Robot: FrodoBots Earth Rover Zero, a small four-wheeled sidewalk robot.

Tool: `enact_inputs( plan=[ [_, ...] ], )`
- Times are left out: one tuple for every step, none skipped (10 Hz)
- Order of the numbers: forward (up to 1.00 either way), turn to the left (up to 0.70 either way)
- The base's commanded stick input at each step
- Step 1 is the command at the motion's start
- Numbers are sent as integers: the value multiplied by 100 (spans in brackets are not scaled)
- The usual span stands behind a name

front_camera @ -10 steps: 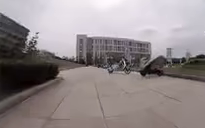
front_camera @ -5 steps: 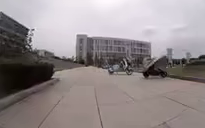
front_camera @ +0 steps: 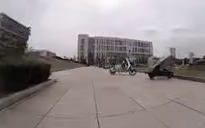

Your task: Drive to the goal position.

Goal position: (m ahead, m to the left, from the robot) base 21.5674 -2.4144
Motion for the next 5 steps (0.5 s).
enact_inputs(
  plan=[
    [70,1],
    [70,2],
    [70,5],
    [70,15],
    [70,15]
  ],
)
